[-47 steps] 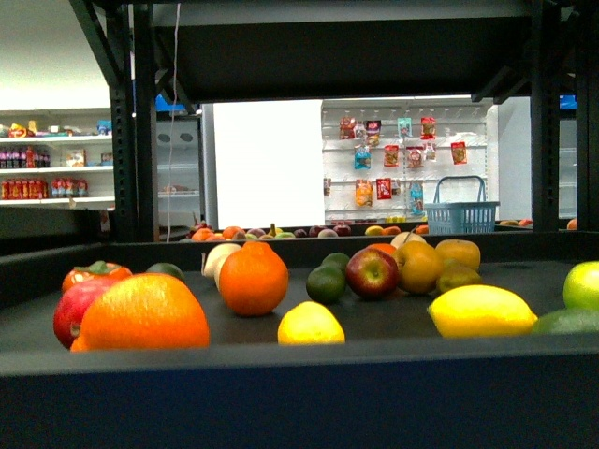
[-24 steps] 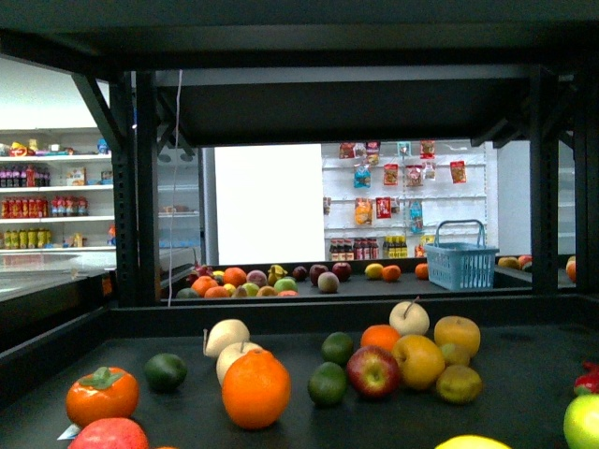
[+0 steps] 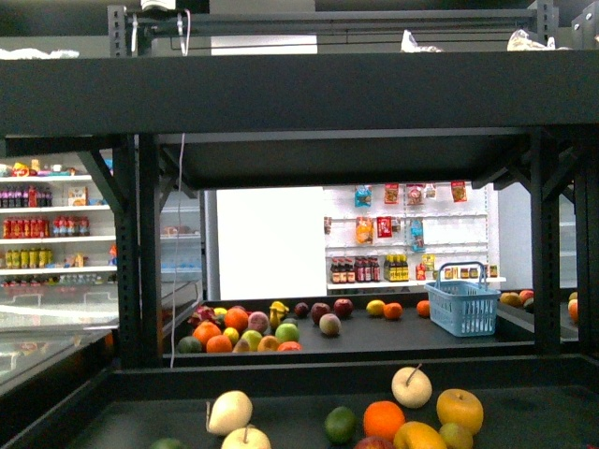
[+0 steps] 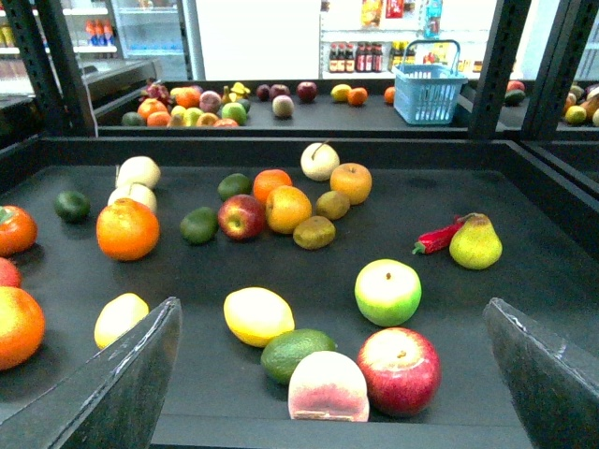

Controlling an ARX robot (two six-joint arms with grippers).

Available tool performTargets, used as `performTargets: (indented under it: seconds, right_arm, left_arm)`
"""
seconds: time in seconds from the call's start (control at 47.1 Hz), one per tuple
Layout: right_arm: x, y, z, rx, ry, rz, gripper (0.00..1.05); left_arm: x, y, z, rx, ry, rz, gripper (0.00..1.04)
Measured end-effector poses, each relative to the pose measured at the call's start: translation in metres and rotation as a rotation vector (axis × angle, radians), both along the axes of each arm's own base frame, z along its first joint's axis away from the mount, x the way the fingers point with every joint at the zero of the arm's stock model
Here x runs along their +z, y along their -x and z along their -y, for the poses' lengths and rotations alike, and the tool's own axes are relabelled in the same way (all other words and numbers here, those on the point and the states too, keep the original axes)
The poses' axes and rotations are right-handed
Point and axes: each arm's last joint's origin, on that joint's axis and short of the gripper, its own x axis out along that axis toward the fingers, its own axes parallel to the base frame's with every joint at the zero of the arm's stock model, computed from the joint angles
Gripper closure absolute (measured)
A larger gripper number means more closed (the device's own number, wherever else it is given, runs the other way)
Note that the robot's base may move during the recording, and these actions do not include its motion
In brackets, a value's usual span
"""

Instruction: Pick lemon from shelf

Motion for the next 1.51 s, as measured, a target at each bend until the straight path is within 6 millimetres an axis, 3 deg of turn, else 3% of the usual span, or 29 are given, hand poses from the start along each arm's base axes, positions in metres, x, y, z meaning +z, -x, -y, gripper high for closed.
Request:
performTargets:
  seconds: [0.637,0.764,0.87,1.061,1.21,1.507]
  right_arm:
    - [0.000,0.000,0.000,0.000,0.000,0.001,0.08]
    - [0.000,0.000,0.000,0.000,0.000,0.001,0.08]
    - [0.000,0.000,0.000,0.000,0.000,0.001,0.08]
    - [0.000,0.000,0.000,0.000,0.000,0.001,0.08]
    - [0.000,0.000,0.000,0.000,0.000,0.001,0.08]
    - [0.000,0.000,0.000,0.000,0.000,0.001,0.08]
  left_arm:
    - [0.000,0.000,0.000,0.000,0.000,0.000,0.08]
    - [-0.001,-0.004,-0.003,0.037,0.256,-0.179,0.08]
    - [0.020,-0.013,-0.010,0.025,0.453,-0.186,0.08]
    - [0.076,-0.045,-0.048,0.091,0.719,-0.190,0.08]
    - [0.109,-0.085,-0.101,0.233,0.882,-0.218,0.08]
    - [0.133,-0.138,-0.165,0.316,1.004,-0.239,0.08]
